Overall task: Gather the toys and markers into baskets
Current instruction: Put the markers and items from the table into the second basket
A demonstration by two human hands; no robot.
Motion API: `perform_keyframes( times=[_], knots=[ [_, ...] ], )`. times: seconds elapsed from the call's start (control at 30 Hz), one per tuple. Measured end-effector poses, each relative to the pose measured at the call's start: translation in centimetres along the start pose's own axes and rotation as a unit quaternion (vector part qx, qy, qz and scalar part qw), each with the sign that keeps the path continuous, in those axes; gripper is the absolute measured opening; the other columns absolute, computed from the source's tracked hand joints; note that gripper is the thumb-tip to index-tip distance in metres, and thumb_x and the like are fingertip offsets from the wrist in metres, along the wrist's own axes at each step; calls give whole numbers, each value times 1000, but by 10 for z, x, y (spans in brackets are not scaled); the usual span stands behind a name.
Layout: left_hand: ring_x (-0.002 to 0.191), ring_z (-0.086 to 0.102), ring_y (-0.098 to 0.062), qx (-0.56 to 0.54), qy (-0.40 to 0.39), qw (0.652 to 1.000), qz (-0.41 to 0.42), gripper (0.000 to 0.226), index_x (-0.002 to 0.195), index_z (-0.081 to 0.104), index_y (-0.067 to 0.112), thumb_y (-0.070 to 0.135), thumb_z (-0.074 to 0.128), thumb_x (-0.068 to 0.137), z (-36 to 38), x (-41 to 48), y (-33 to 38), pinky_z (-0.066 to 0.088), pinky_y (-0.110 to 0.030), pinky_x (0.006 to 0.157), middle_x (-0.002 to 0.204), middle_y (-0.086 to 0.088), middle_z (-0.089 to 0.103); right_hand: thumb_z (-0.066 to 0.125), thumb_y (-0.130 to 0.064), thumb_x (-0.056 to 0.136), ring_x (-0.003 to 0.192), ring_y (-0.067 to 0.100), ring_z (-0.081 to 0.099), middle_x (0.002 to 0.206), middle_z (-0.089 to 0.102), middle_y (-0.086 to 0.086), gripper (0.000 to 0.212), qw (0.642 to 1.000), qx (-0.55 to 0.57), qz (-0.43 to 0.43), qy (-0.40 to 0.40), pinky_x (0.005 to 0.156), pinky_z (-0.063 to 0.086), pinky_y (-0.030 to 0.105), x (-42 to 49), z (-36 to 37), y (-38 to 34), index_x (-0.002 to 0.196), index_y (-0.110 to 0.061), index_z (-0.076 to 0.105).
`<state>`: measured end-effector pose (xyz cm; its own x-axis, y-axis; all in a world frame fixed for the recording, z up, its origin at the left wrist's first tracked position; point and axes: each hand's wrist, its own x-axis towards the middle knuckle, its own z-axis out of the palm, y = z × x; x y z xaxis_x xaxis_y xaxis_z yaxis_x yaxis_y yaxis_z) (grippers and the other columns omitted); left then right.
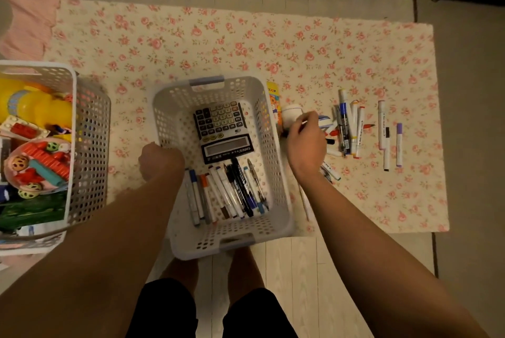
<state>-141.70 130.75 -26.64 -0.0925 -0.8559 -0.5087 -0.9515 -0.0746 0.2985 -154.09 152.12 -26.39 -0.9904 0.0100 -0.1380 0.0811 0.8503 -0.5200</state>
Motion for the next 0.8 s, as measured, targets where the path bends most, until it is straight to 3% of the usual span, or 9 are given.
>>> perform_keyframes(
  times=[0.1, 0.27, 0.43, 0.63, 0.8],
  knots=[
    [100, 62, -35, -5, 8, 1000, -7, 26, 109, 61, -2, 10, 52, 88, 5, -4, 4, 51, -37, 83, 111, -20, 63, 45, -27, 98, 87, 34, 63, 97, 68, 13, 27, 984, -101, 98, -113, 64, 42, 32, 2, -5, 58, 106, -7, 60],
    [98, 64, -35, 10, 20, 999, -26, 23, 106, 62, -3, 8, 54, 88, 8, -2, 7, 52, -38, 81, 108, -21, 65, 51, -31, 94, 72, 25, 62, 86, 69, 7, 25, 947, -160, 120, -252, 66, 51, 31, -30, -2, 118, 95, -15, 71],
    [98, 63, -36, 11, 42, 999, -20, 23, 105, 63, -4, 8, 53, 88, 11, -3, 5, 50, -35, 78, 108, -21, 65, 48, -20, 96, 75, 25, 64, 86, 67, 6, 22, 940, -213, 92, -249, 63, 51, 31, -50, 7, 133, 94, -12, 68],
    [102, 62, -36, 6, 40, 999, -15, 25, 108, 62, -2, 9, 53, 87, 10, -2, 4, 50, -37, 83, 111, -20, 64, 51, -20, 96, 82, 25, 65, 93, 67, 4, 14, 936, -231, 79, -254, 71, 54, 35, -64, 19, 129, 97, -13, 63],
    [105, 62, -34, 4, 25, 1000, -1, 27, 111, 62, 1, 10, 54, 87, 6, 1, 0, 51, -38, 87, 116, -17, 64, 46, -33, 96, 88, 33, 63, 103, 61, 13, 30, 951, -189, 53, -239, 67, 46, 36, -69, 17, 115, 113, -9, 47]
  ],
)
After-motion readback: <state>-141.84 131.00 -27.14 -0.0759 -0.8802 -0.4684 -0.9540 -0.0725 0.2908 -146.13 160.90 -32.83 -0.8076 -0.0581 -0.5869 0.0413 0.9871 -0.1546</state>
